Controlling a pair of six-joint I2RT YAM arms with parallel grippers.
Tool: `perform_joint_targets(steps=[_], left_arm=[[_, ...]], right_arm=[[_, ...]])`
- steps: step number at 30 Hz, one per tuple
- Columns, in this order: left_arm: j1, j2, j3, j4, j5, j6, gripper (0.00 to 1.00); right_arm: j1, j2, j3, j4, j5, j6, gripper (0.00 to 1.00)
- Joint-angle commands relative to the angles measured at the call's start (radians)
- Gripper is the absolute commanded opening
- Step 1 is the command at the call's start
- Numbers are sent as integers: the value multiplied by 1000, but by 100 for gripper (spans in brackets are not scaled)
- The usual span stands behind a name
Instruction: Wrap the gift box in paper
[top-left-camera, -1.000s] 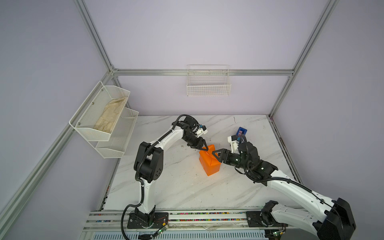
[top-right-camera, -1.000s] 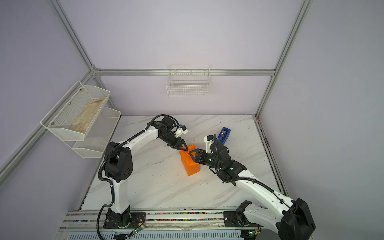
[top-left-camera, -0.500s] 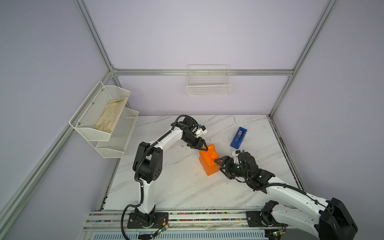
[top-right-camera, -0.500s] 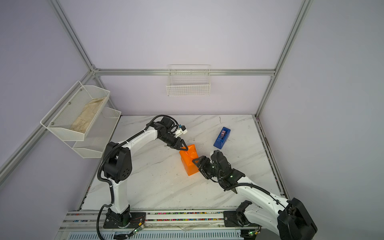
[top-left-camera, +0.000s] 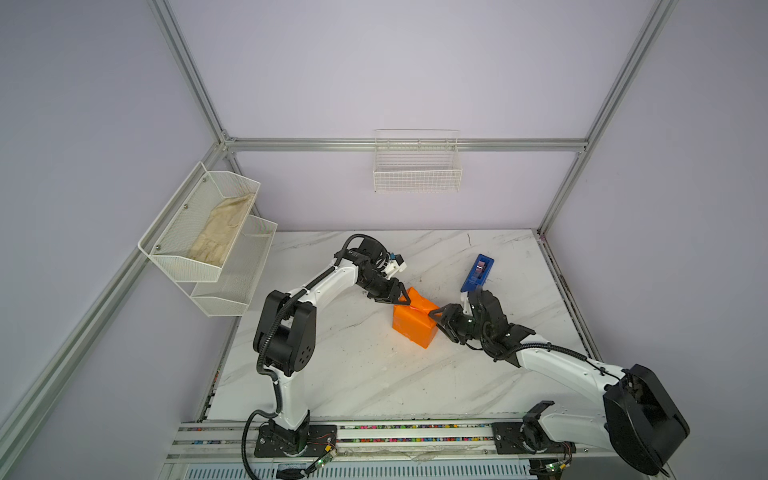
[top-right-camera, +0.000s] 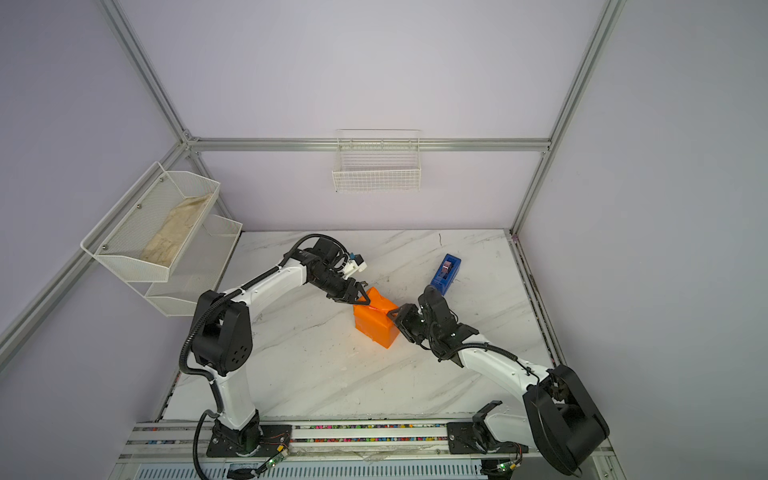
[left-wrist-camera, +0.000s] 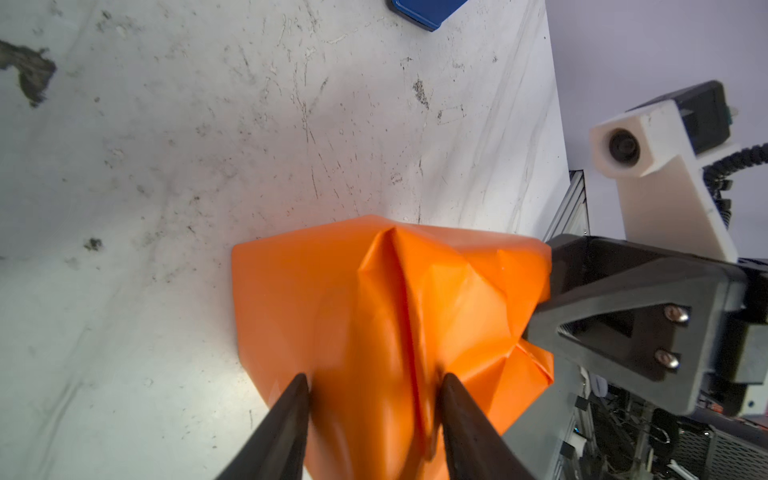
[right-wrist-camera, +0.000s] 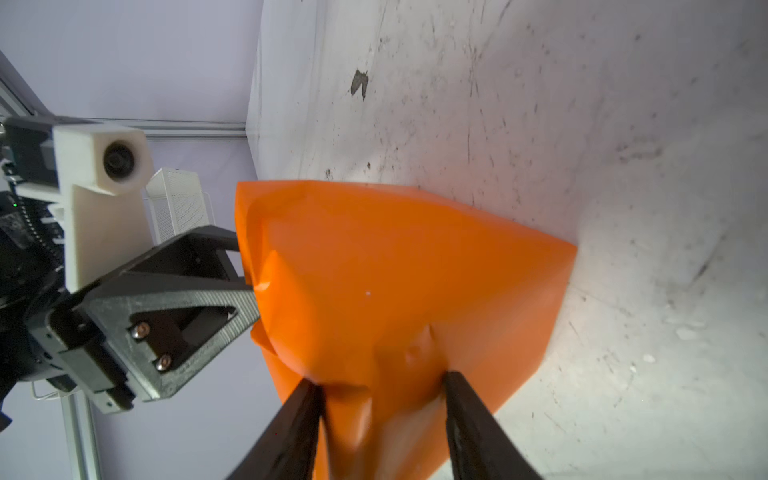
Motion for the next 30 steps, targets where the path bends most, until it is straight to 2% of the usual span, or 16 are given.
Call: perform_joint_targets(steps=[1, 5, 9, 11, 15, 20, 24, 30], left_arm=[[-18, -40, -74, 19, 10, -71, 50], [-30, -64, -118, 64, -10, -148, 50], [-37, -84, -148, 100, -30, -191, 50], [-40, -86, -154, 107, -33, -203, 50], [-44, -84, -163, 119, -39, -218, 50], [-44, -95, -166, 134, -50, -232, 50], [-44, -113, -155, 135, -48, -226, 50], [-4, -164, -77, 123, -62, -196, 55]], right_arm=[[-45, 40, 43, -77, 8, -100, 49], [-90, 39, 108, -167, 18, -204, 50], [-93, -8, 258, -444, 184, -382, 50], [-90, -23, 320, -497, 181, -416, 47], [-41, 11, 345, -354, -17, -339, 28], [60, 142, 357, -178, -95, -254, 19], [76, 218, 354, -195, -54, -259, 14], [75, 207, 306, -263, -2, -271, 10]])
